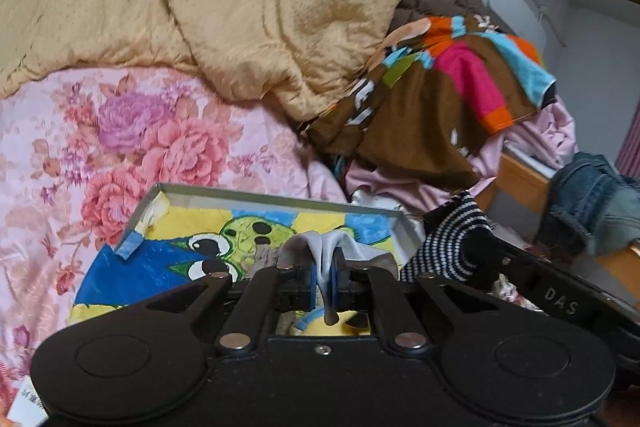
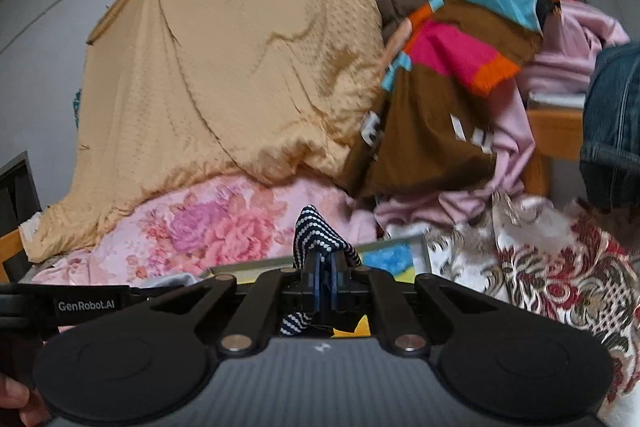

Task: Organize soft objects
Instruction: 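Carry the grey cloth and striped sock to the tray with both grippers, then open both grippers to drop the cloth and sock into the tray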

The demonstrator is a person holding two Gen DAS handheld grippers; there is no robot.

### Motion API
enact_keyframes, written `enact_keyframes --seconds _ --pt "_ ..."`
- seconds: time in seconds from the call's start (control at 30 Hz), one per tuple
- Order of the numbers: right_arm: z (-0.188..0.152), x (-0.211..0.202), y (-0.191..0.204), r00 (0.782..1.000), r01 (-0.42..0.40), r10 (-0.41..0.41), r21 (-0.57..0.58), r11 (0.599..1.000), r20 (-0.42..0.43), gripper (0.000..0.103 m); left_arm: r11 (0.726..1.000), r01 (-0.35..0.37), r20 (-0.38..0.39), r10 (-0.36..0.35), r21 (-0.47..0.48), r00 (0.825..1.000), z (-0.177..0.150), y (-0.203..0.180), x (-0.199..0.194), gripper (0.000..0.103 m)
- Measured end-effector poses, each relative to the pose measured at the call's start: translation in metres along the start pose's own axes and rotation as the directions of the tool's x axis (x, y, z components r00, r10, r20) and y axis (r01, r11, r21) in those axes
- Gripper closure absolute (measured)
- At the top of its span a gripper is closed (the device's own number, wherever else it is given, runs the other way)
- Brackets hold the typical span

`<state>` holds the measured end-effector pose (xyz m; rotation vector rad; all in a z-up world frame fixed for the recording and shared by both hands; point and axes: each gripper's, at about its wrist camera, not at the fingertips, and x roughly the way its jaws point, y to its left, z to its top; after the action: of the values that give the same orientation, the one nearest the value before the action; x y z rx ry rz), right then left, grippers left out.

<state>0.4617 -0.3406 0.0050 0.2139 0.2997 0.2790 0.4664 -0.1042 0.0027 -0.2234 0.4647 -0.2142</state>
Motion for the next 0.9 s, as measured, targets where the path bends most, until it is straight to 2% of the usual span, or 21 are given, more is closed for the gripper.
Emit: enact_keyframes --seconds 0.23,0.5,0.83,0.9 --pt "-0.009 0.024 -0.010 0.994 0.009 -0.007 0.020 1.000 -0.113 0.097 1.000 -0.011 -0.043 0.011 0.009 0.999 -0.013 -0.001 0.034 0.096" --pt "-0.018 0.038 -0.015 0.974 0.023 -0.015 0.033 0.999 -0.226 0.094 1.000 -0.008 -0.113 0.010 0.016 0.994 -0.027 -0.010 0.061 0.096" --pt "-0.019 0.039 -0.021 0.970 0.034 -0.021 0.048 0.998 -0.241 0.085 0.999 -0.004 -0.122 0.008 0.033 0.993 -0.032 -0.015 0.063 0.088" --pt "-0.019 0.039 -0.022 0.970 0.038 -0.025 0.048 0.998 -0.240 0.077 0.999 -0.006 -0.117 0.010 0.032 0.993 -0.031 -0.015 0.062 0.088"
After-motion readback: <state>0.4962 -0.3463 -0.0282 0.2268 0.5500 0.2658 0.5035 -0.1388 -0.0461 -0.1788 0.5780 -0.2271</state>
